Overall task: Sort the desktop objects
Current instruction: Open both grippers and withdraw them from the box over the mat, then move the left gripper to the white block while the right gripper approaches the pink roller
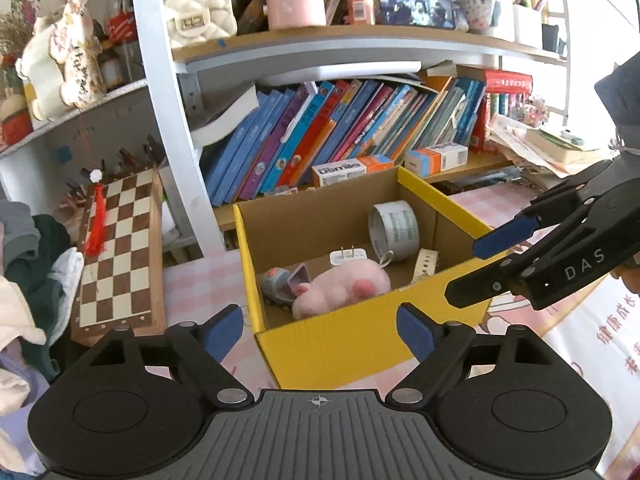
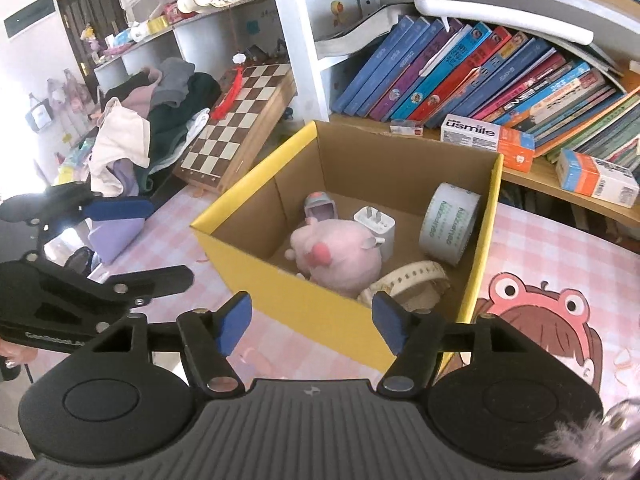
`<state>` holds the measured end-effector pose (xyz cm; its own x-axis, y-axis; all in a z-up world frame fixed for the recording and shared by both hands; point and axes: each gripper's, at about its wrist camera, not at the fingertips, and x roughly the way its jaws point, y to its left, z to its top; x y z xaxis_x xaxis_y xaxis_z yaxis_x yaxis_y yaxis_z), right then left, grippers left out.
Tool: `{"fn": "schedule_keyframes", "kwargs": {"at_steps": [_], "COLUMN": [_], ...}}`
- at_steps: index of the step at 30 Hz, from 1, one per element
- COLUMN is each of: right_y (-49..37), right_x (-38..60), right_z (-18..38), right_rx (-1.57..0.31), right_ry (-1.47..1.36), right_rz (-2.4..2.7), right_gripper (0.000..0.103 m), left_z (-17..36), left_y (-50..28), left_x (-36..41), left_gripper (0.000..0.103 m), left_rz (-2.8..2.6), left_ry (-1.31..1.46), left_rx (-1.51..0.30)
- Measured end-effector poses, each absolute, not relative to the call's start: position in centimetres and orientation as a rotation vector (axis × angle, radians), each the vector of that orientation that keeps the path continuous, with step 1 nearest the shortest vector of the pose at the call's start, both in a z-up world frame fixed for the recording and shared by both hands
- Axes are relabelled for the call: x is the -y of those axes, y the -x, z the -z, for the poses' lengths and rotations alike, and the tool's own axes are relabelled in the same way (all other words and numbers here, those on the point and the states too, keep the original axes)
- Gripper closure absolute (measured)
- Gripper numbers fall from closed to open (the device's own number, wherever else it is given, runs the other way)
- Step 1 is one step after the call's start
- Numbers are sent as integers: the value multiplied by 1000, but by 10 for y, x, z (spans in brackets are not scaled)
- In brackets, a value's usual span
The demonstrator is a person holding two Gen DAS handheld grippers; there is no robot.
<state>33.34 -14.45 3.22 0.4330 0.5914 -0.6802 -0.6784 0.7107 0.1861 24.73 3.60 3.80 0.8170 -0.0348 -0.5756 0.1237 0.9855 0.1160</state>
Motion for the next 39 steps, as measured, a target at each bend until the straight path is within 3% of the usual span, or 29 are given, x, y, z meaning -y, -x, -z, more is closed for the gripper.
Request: {"fn": "schedule_keyframes", "kwargs": {"at_steps": [4, 17, 27, 39], "right_y": [-313, -252, -194, -146], "right_x": [151, 173, 166, 157], "right_z": [-34, -33, -23, 2], "right_rx": [-775, -741, -701, -721], "right_ry": [121, 87, 174, 152], "right_rz": [-750, -613, -549, -458], "right_gripper": [31, 28, 10, 8], "left_z": [-39, -32, -23, -3], "left_y": [-231, -189, -158, -126], "left_x": [-36, -39, -44, -48], "left_gripper": [12, 12, 5, 4], "left_rz": [91, 97, 95, 99], "left_ry": [-158, -149, -131, -108], "left_rx": [-608, -626, -649, -698]}}
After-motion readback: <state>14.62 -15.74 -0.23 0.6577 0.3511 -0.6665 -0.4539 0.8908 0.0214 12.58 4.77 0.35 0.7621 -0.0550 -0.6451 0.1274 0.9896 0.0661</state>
